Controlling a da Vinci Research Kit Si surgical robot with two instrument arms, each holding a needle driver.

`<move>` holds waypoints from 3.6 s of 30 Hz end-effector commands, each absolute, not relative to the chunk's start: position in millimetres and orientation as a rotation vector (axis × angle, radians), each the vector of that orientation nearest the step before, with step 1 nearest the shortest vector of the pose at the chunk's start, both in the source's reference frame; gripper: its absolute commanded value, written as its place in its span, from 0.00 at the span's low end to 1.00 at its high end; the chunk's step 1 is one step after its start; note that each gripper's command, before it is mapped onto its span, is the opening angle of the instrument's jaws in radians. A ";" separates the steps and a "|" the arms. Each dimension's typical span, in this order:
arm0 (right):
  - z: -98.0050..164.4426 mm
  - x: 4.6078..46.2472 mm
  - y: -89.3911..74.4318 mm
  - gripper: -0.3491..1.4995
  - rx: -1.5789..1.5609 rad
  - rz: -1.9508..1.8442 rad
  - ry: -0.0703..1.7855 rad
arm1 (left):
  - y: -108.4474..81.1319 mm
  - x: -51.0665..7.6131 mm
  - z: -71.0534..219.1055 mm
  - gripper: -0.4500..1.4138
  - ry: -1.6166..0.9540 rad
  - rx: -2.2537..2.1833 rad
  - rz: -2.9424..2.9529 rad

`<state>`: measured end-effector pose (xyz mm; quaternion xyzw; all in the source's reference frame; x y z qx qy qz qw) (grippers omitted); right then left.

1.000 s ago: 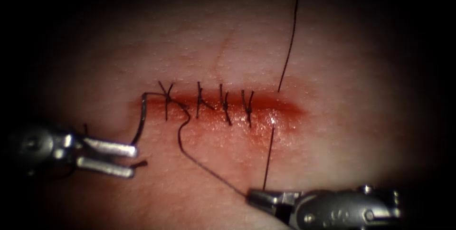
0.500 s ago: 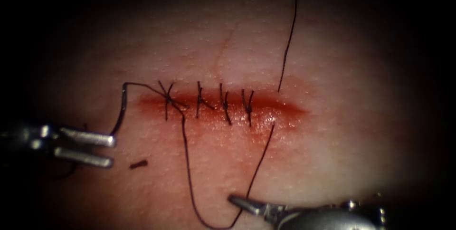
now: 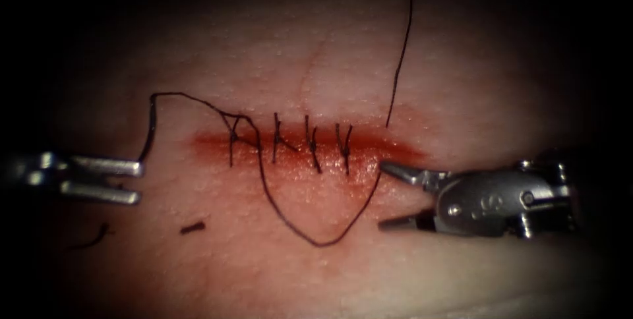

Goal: Wound Closure
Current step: Using the right hand, pull the length of suture through the skin until a tail remains, then with the right driver, adjust the suture tail.

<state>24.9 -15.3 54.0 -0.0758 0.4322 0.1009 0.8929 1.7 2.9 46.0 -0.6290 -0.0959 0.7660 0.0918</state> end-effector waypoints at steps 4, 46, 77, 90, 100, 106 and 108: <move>56.4 26.3 -15.8 0.84 -0.155 0.198 0.886 | 3.0 1.2 46.6 0.00 -0.287 -1.873 2.274; 49.5 25.6 -19.1 0.94 -0.175 0.169 0.957 | 6.2 5.8 50.9 0.00 -0.078 -1.617 2.357; 58.5 17.7 -8.3 0.99 0.598 1.975 0.964 | 6.0 3.3 50.1 0.00 -0.057 -1.763 2.300; 60.8 18.3 -6.0 0.97 0.893 2.130 0.934 | 5.9 3.1 50.2 0.00 -0.056 -1.767 2.299; 64.0 20.0 -4.8 0.94 0.907 2.133 0.956 | 5.8 3.1 50.3 0.00 -0.056 -1.769 2.298; 63.7 19.8 -4.9 0.16 0.813 2.013 0.956 | 5.8 3.0 50.3 0.00 -0.056 -1.769 2.298; 63.4 19.8 -4.9 0.00 0.752 1.985 0.910 | 5.8 3.0 50.3 0.00 -0.056 -1.769 2.298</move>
